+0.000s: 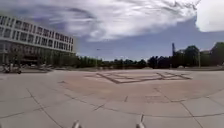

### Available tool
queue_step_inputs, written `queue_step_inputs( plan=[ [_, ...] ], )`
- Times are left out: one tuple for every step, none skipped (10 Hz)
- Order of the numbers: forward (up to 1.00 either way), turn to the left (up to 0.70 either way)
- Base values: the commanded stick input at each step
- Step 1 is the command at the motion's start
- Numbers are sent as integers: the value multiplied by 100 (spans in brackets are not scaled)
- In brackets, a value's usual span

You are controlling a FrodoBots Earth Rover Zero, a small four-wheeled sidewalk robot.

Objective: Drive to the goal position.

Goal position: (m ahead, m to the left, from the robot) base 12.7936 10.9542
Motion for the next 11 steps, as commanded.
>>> queue_step_inputs(
  plan=[
    [70,14],
    [70,14],
    [70,14],
    [70,14],
    [70,14],
    [70,14],
    [70,14],
    [70,14],
    [70,14],
    [70,14],
    [70,14]
  ],
)
